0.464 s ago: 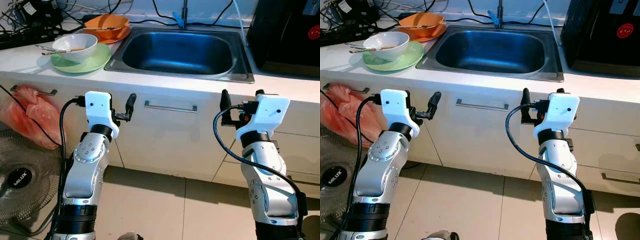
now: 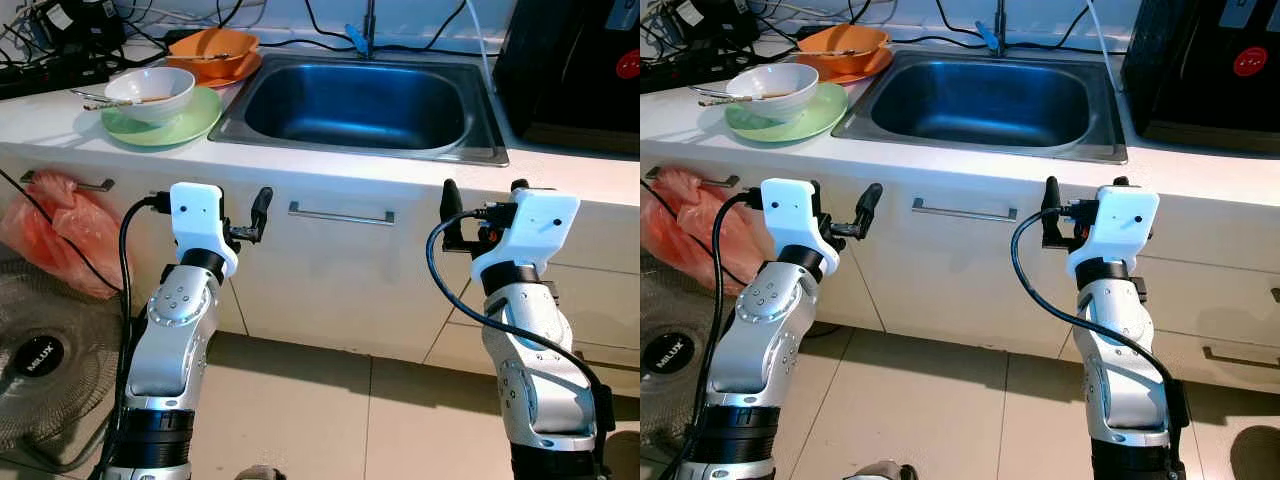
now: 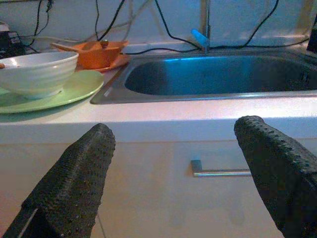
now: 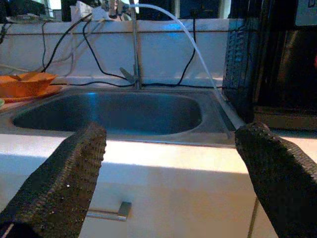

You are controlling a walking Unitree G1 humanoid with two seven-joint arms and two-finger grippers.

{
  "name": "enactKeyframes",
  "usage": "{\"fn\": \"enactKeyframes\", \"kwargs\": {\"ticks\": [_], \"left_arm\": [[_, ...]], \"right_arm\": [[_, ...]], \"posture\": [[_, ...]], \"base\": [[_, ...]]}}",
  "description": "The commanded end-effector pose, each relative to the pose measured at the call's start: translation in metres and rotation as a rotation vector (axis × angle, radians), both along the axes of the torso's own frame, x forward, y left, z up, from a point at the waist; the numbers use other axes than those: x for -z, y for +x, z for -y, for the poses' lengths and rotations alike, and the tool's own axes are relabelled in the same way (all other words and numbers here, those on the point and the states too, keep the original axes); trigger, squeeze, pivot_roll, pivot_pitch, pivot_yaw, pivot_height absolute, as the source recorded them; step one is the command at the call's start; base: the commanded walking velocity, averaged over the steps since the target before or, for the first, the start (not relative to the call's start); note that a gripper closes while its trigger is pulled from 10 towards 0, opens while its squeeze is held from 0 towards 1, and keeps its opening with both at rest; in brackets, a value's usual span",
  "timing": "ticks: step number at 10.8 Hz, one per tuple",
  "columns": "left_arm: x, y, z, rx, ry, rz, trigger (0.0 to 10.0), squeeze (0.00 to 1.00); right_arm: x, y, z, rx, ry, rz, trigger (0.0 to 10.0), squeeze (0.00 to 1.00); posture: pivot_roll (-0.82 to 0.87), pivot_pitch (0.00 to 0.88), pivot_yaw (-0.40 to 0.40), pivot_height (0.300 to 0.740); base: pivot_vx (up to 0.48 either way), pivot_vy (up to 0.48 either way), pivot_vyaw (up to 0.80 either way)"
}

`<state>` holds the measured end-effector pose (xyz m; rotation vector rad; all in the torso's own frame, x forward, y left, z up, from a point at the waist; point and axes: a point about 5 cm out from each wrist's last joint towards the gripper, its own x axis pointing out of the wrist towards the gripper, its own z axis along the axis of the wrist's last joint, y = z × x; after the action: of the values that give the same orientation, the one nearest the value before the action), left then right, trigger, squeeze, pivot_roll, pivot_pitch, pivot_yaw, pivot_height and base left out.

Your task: Kitchen organization

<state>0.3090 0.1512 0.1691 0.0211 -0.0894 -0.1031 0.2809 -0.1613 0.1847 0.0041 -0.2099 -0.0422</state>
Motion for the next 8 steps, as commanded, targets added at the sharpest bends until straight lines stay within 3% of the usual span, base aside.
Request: {"fn": "enactKeyframes", "kwargs": {"ticks": [1,8], "left_arm": [[-0.0025,-0.0011,-0.0018,-0.016,-0.002,0.012,10.0,0.0],[-0.0049,-0.0016,-0.0006,-0.021,-0.005,0.021,10.0,0.0]], "right_arm": [[0.0075,-0.0011,-0.0019,-0.018,0.021,-0.033,10.0,0.0],[0.0097,-0.002,-0.0012,-0.025,0.031,-0.04,10.0,0.0]], "posture": [[0.0,0.041,0.04,0.74],[0.0,0.045,0.039,0.74]], "base": [[0.0,0.0,0.0],[0.0,0.0,0.0]]}}
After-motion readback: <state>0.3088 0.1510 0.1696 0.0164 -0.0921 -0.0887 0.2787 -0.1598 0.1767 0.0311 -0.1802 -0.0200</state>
